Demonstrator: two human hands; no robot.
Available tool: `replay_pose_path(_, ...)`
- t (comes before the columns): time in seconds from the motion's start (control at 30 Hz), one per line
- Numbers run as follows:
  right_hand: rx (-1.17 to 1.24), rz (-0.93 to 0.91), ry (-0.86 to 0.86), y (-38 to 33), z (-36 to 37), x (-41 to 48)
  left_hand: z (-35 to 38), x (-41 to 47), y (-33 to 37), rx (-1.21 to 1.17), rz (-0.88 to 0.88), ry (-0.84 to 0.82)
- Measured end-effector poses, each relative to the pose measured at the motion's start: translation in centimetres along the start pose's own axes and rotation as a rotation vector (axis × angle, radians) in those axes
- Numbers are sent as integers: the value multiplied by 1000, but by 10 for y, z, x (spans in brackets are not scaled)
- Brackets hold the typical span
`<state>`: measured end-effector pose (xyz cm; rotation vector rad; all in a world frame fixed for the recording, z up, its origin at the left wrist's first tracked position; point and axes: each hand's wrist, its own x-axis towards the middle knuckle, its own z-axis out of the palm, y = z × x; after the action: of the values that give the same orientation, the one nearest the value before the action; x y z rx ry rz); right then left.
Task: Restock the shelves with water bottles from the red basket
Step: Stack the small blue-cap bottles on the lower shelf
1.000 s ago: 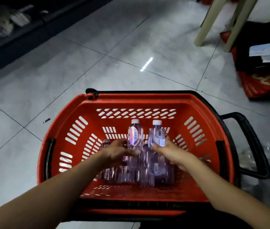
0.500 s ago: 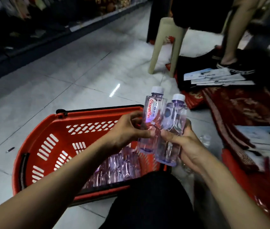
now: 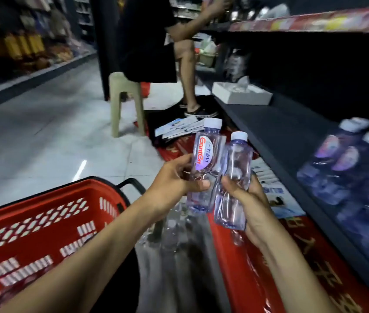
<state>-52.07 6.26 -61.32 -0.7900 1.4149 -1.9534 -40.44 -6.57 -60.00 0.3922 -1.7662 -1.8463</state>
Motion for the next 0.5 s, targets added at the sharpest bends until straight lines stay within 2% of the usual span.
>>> replay_pose_path(0.2,8,-185,301,-42,-61,-29,83,29,8,-95,51,-120)
replay_pose_path(0.33,162,-131,406,-58,-93,-31,130,58,6,-94,95,-184)
replay_pose_path(0.5,-98,-273,401,-71,-122,-12,171,92,-10,-146,117,-247)
